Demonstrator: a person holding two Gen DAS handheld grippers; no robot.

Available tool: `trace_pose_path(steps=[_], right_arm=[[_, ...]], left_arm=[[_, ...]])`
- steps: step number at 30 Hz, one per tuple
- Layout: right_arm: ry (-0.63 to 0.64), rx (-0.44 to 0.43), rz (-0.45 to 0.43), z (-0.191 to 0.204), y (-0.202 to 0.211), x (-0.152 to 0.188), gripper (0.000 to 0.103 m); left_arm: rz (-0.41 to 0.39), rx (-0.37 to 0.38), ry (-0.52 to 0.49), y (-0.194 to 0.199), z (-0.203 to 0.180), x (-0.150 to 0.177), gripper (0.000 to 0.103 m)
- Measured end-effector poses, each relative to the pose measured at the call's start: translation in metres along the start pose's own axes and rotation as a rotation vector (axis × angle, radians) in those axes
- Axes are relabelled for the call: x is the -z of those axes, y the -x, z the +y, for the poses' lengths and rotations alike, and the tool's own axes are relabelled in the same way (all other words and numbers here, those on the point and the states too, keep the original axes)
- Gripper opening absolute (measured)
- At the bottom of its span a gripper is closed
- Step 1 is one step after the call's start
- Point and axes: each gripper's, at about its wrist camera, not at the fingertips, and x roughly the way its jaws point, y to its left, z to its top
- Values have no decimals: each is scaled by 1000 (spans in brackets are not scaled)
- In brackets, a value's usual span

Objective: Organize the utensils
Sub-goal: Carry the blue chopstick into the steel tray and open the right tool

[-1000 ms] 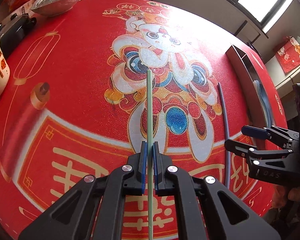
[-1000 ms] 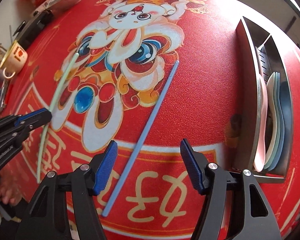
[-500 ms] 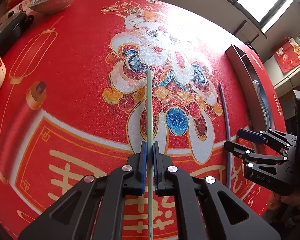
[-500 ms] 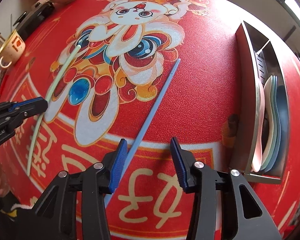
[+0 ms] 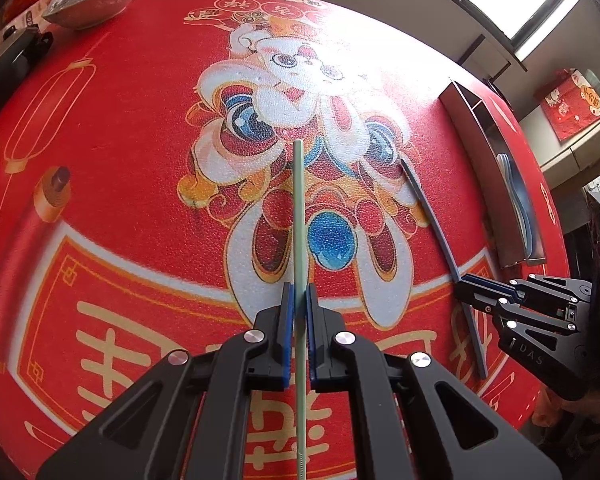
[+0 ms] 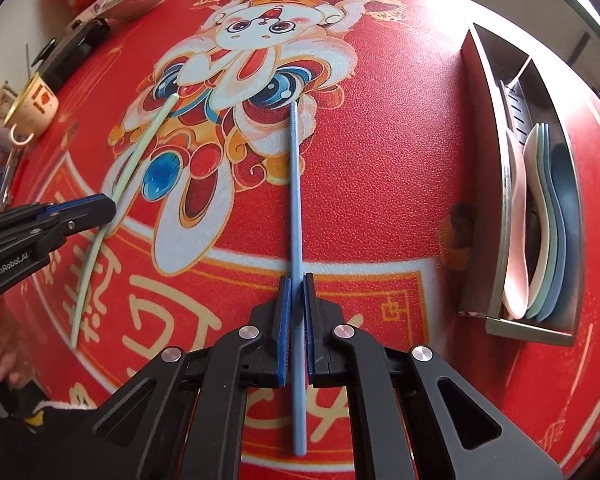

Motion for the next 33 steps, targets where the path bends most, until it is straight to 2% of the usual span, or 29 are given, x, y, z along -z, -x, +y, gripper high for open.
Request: trace_pose_path(steps=[6,11,17,24,29,33], right_arm=[[-77,-54,-46,-17,15,-4,6],[-94,-96,-91,-20,30,-4,6],[-130,-136,-178,-28,43,-12,6],[-224,-110,-286,-74,71,-26,6],[-316,-72,-326,-124,78,-44,6],[-319,-47,-332,-143,69,-62,6]], left_arm=[[-6,-6,4,1,-1,0,6],[-11,-11,-3,2,-5,-3,6],[-18,-12,-22,1,-15,-7,6],[-21,-8,-26,0,-23,-8,6],[-25,-14,-13,-1,-26,-9,6],[-31,-31,-9,1,-27,-8,6]])
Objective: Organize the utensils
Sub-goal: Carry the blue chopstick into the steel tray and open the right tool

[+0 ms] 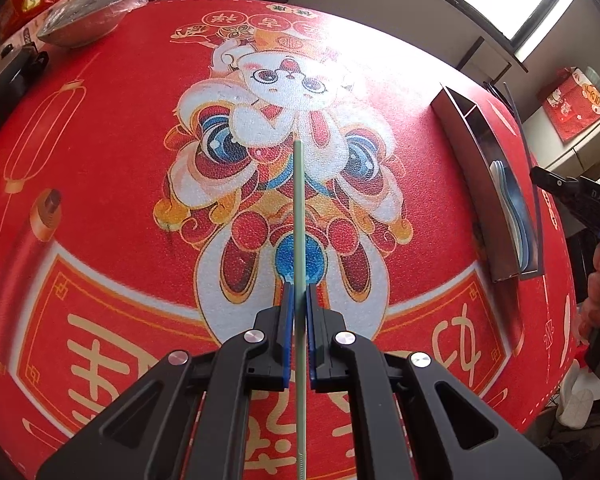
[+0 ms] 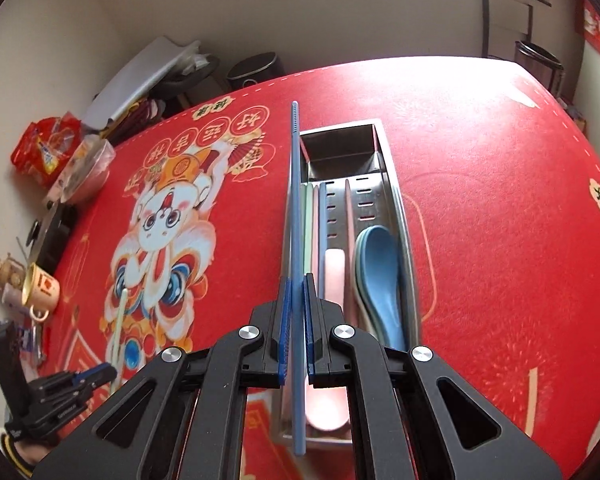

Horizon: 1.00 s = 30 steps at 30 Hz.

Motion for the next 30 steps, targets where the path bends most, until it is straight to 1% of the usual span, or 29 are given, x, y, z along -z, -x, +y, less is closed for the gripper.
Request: trace_pose_path(steps=[5,11,22,26,30], right_arm=[[-9,2,15,-7,-22,-9,6],[-40,-14,60,-10,-42,-3,6],[-131,-52,119,-19,-57,10,6],[-190,-76,127,-22,-59,9,6],[-206,-85,132,-21,-61,5,6]], left_arm=[[-4,-25,16,4,1,0,6],[-2,-45,35,6,4,2,6],[2,-48,31,6,1,3,6],[2,-48,28,5,0,3,6],[0,-46,28,6,0,3,6]])
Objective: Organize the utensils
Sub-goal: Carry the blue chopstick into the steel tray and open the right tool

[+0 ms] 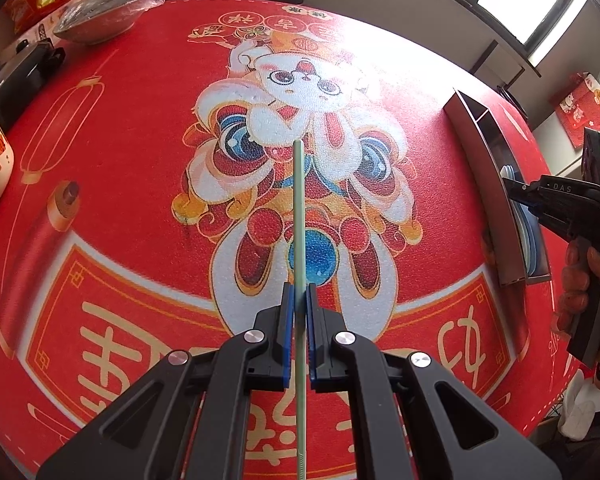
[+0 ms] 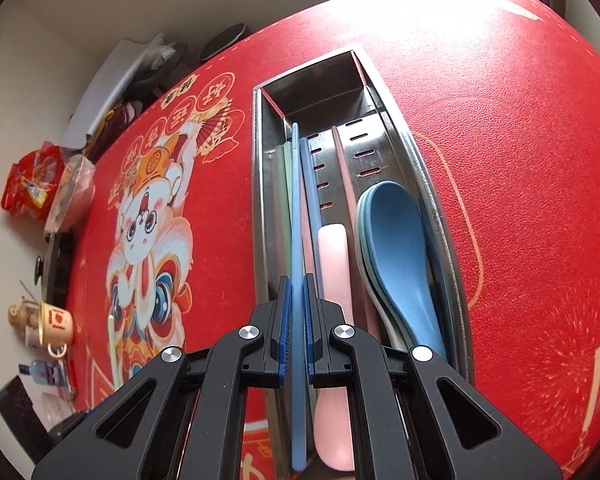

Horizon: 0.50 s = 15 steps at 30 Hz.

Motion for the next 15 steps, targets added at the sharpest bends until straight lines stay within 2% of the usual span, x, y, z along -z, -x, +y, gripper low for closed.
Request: trace_pose_path(steps=[6,15], right_arm=[[-46,-8,30,-6,-4,2,6],[-1,40,26,1,8,5,8]], left_arm=[[-2,5,2,0,0,0,6],[-10,19,1,0,-3,-2,6]])
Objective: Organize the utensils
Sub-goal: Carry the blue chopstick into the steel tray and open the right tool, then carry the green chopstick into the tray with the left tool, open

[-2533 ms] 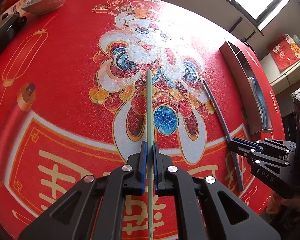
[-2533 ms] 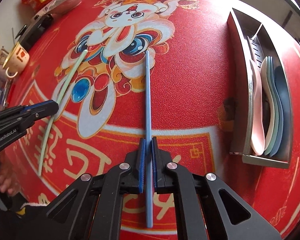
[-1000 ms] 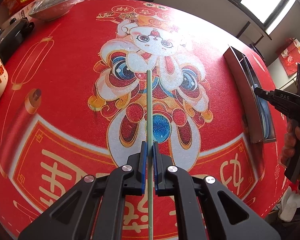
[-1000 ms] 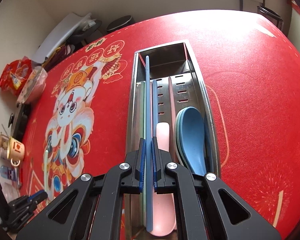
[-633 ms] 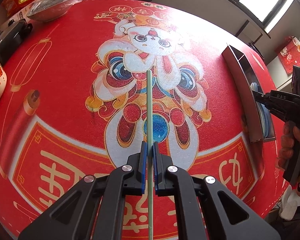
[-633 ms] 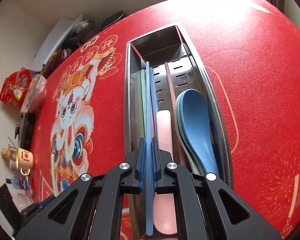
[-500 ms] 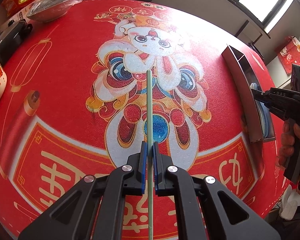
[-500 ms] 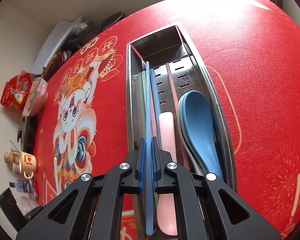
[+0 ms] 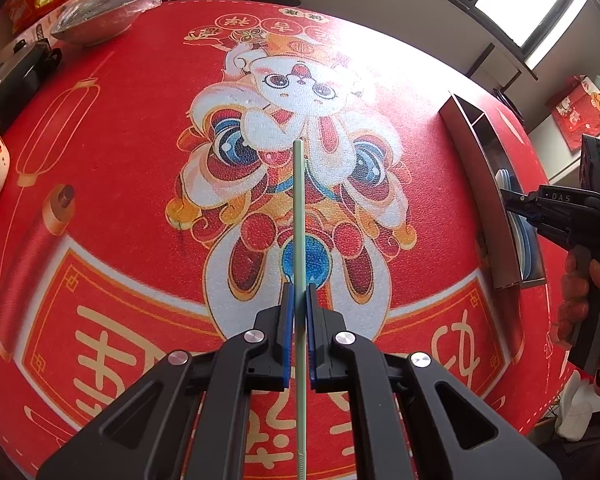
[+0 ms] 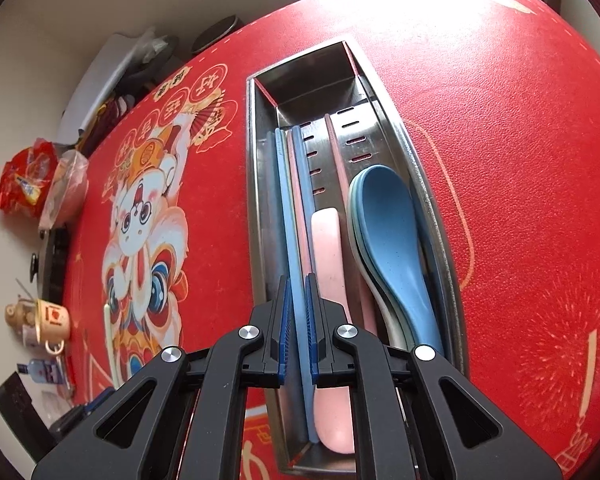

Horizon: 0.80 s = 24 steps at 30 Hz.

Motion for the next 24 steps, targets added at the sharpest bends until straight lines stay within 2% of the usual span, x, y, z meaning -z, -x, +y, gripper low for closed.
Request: trace_pose_path(steps=[6,8,9,10,12,17,19,24], right_arm=[[96,134,-51,9,22,6,9],[128,158,-69,11,30,8,22],[143,163,-81,12,35,10,44],[159,170,-101,13,40,12,53],[196,177,-118,15,48,14,54],[214,151,-124,12,62,18,70],[230,155,-128,12,67,20,88],[216,139,-138,1,79,22,88]], left_arm=[[-5,12,-6,2,-6,-4,6],[-9,18,-8,3,-9,-7,6],[-10,21,-12,3,-11,-9,6],[-11,22,-18,4,-13,-11,6],[-17,30,-26,5,-19,-15,6],[-16,53,-52,7,-38,-24,6],[-11,53,-68,6,-47,-27,6],[-7,78,-98,5,-71,-33,6]])
